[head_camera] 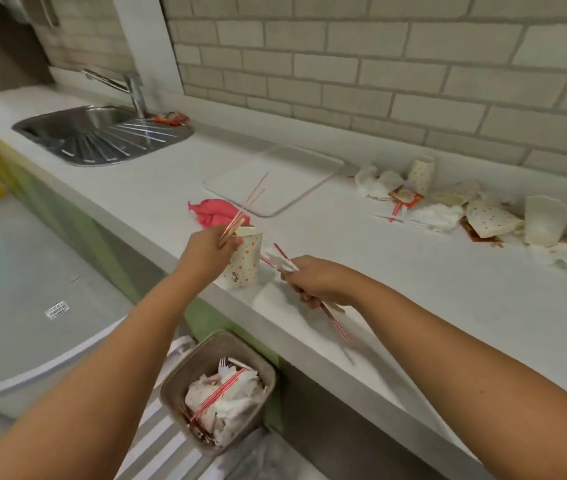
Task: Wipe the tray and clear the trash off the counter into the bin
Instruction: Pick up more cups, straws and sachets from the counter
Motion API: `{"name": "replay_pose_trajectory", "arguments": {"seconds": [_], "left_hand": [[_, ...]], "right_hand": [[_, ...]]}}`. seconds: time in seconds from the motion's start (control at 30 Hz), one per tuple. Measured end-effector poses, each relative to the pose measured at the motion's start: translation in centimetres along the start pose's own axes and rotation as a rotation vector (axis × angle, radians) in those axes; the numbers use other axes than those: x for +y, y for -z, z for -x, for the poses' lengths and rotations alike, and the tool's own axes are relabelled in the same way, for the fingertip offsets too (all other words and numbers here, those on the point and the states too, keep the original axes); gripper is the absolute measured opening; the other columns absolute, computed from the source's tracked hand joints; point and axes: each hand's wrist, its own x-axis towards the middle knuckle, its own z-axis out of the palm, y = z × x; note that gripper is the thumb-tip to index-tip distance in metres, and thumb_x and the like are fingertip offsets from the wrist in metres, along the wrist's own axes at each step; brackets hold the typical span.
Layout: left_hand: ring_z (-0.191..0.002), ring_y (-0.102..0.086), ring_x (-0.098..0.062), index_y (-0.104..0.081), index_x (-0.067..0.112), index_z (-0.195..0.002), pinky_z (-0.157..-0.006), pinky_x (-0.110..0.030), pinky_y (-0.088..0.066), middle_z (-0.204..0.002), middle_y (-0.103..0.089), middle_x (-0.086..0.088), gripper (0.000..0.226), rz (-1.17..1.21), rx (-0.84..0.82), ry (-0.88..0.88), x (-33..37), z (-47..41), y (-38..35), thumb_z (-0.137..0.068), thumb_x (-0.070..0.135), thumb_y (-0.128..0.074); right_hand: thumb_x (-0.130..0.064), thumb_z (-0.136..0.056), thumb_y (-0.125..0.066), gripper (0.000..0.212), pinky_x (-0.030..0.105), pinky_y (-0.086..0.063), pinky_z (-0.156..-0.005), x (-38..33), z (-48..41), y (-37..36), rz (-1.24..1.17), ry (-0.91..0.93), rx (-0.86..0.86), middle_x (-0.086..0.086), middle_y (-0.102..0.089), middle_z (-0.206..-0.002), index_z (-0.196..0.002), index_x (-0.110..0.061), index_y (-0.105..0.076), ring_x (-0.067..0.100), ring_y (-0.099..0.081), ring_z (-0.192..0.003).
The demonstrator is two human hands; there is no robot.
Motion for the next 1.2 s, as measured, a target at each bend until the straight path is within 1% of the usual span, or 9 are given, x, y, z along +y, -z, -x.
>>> {"name": "replay_pose_trajectory", "arguments": {"seconds": [0.13, 0.3, 0.43, 0.5, 0.6, 0.83, 0.97, 1.1, 1.2], "left_hand": [[-0.076, -0.055, -0.031, -0.058, 0.002, -0.092, -0.057, -0.03, -0.038, -0.078, -0.06, -0.011, 0.023, -0.021, 0.065, 0.132, -5.4, 2.1, 2.2, -0.095, 0.023, -0.049], [-0.077, -0.054, -0.02, -0.061, 0.006, -0.109, -0.053, -0.021, -0.034, -0.088, -0.06, -0.005, 0.025, -0.02, 0.065, 0.237, -10.6, 5.2, 2.7, -0.096, 0.023, -0.048], [-0.076, -0.054, -0.019, -0.061, 0.007, -0.113, -0.057, -0.024, -0.041, -0.088, -0.06, -0.004, 0.026, -0.007, 0.028, 0.306, -12.6, 7.3, 1.6, -0.095, 0.022, -0.05], [-0.081, -0.056, -0.02, -0.061, 0.008, -0.115, -0.069, -0.029, -0.046, -0.096, -0.065, -0.009, 0.027, 0.013, -0.007, 0.333, -13.2, 8.0, 0.8, -0.095, 0.022, -0.05], [-0.086, -0.06, -0.024, -0.061, 0.008, -0.114, -0.074, -0.034, -0.047, -0.102, -0.067, -0.011, 0.026, 0.035, -0.055, 0.324, -13.9, 8.8, -0.2, -0.095, 0.022, -0.051], [-0.066, -0.051, -0.017, -0.064, 0.005, -0.099, -0.059, -0.025, -0.039, -0.071, -0.058, -0.003, 0.02, 0.127, -0.097, 0.312, -15.4, 9.3, -2.4, -0.093, 0.021, -0.055], [-0.068, -0.054, -0.016, -0.061, 0.014, -0.093, -0.062, -0.024, -0.042, -0.073, -0.06, -0.002, 0.01, 0.225, -0.109, 0.25, -16.0, 10.0, -4.2, -0.093, 0.022, -0.055], [-0.08, -0.058, -0.024, -0.062, 0.008, -0.098, -0.069, -0.031, -0.046, -0.086, -0.064, -0.012, 0.033, 0.322, -0.055, 0.316, -16.7, 11.2, -5.7, -0.098, 0.033, -0.041], [-0.064, -0.047, -0.013, -0.058, 0.012, -0.097, -0.057, -0.024, -0.037, -0.071, -0.051, 0.0, 0.037, 0.413, -0.057, 0.448, -16.8, 12.1, -6.9, -0.1, 0.036, -0.031]], "right_hand": [[-0.003, -0.094, -0.032, 0.021, 0.021, -0.03, -0.039, -1.5, -2.0, -5.9, -0.026, -0.046, -0.182, 0.006, -0.038, -0.063, -0.076, -0.011, -0.039, 0.013, -0.034, -0.048], [0.006, -0.09, -0.031, 0.025, 0.022, -0.033, -0.039, 0.3, -4.5, -12.3, 0.108, -0.246, -0.278, 0.009, -0.038, -0.057, -0.07, -0.005, -0.041, 0.015, -0.035, -0.044], [-0.003, -0.095, -0.039, 0.013, 0.026, -0.042, -0.046, 1.6, -6.4, -15.5, 0.104, -0.336, -0.253, 0.011, -0.048, -0.067, -0.098, 0.004, -0.051, 0.018, -0.047, -0.05], [-0.021, -0.098, -0.047, 0.037, 0.023, -0.047, -0.047, 1.4, -6.7, -16.0, 0.062, -0.302, -0.222, 0.015, -0.059, -0.093, -0.126, 0.003, -0.047, 0.022, -0.056, -0.071], [-0.025, -0.098, -0.049, 0.047, 0.029, -0.049, -0.082, 1.5, -7.2, -16.2, 0.151, -0.202, -0.16, 0.014, -0.051, -0.135, -0.137, 0.0, -0.042, 0.026, -0.054, -0.112], [-0.014, -0.088, -0.061, 0.05, 0.026, -0.045, -0.094, 1.5, -8.0, -17.0, 0.214, 0.273, -0.056, 0.006, -0.041, -0.129, -0.136, -0.019, -0.047, 0.018, -0.054, -0.104], [-0.018, -0.095, -0.052, 0.026, 0.027, -0.039, -0.086, 2.3, -8.0, -17.0, 0.358, 0.252, -0.054, 0.008, -0.044, -0.113, -0.116, -0.004, -0.059, 0.014, -0.044, -0.094], [-0.017, -0.098, -0.046, 0.025, 0.028, -0.038, -0.082, 4.1, -8.2, -16.5, 0.526, 0.155, -0.058, 0.013, -0.04, -0.127, -0.116, -0.004, -0.056, 0.025, -0.051, -0.099], [-0.013, -0.098, -0.043, 0.033, 0.035, -0.045, -0.089, 4.9, -8.1, -16.3, 0.648, 0.056, -0.092, 0.014, -0.027, -0.141, -0.13, -0.009, -0.045, 0.032, -0.056, -0.106]]}}
